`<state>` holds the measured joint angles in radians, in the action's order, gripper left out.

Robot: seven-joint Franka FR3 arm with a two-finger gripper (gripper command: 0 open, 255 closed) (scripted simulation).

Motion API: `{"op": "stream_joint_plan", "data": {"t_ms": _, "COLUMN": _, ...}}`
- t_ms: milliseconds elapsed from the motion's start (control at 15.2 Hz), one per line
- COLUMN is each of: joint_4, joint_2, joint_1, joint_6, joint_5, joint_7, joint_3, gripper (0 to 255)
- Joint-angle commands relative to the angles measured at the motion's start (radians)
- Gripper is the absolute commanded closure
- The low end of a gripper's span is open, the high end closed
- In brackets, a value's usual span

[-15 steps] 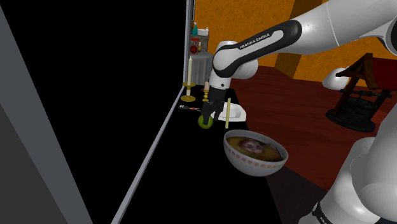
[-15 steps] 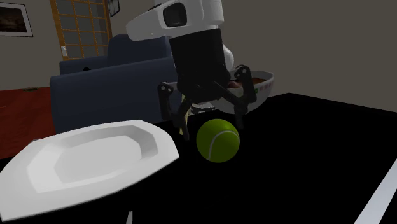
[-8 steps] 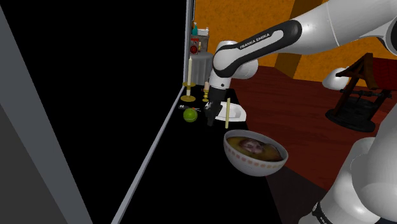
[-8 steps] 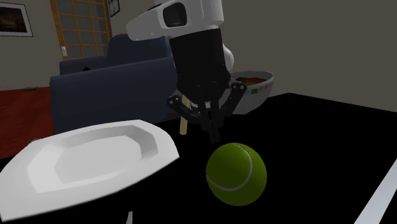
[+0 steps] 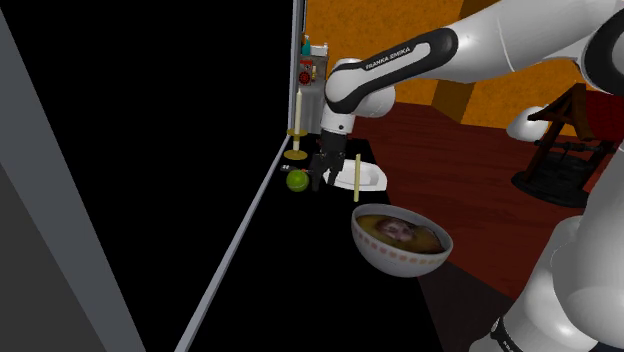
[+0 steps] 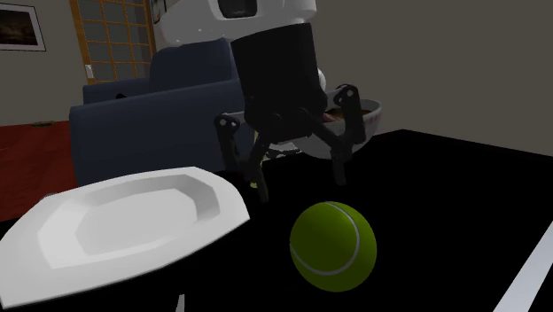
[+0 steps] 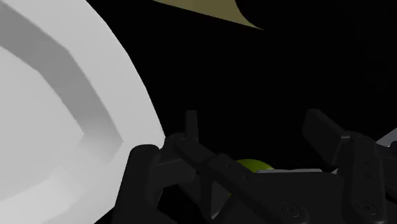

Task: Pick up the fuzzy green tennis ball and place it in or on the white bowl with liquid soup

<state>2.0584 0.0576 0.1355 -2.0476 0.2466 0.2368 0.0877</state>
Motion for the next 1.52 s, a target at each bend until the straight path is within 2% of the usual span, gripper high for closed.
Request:
{"op": "stream_joint_plan", "data": {"t_ms": 0, "joint_4": -0.099, "joint_2": 0.062, "joint_1": -0.004, "joint_6": 0.044, "joint_5": 0.018, "joint_7": 0.000, "joint_3": 0.001, "gripper": 0}}
{"op": "stream_joint_plan", "data": {"t_ms": 396, "joint_4": -0.455, "joint_2": 0.277, "joint_1": -0.025, "joint_6": 0.202, "joint_5": 0.068, "joint_7": -0.022, "joint_3": -0.002, "gripper": 0}}
{"op": "stream_joint_plan", "data": {"t_ms": 924, "joint_4": -0.380, "joint_2": 0.294, "joint_1": -0.012, "joint_6": 0.109, "joint_5": 0.078, "joint_7": -0.014, "joint_3": -0.012, "gripper": 0}}
{"op": "stream_joint_plan", "data": {"t_ms": 1386, "joint_4": -0.380, "joint_2": 0.294, "joint_1": -0.012, "joint_6": 0.109, "joint_5": 0.078, "joint_7": -0.014, "joint_3": -0.012, "gripper": 0}}
{"op": "stream_joint_plan", "data": {"t_ms": 1452, "joint_4": -0.380, "joint_2": 0.294, "joint_1": -0.012, "joint_6": 0.109, "joint_5": 0.078, "joint_7": -0.014, "joint_3": -0.012, "gripper": 255}}
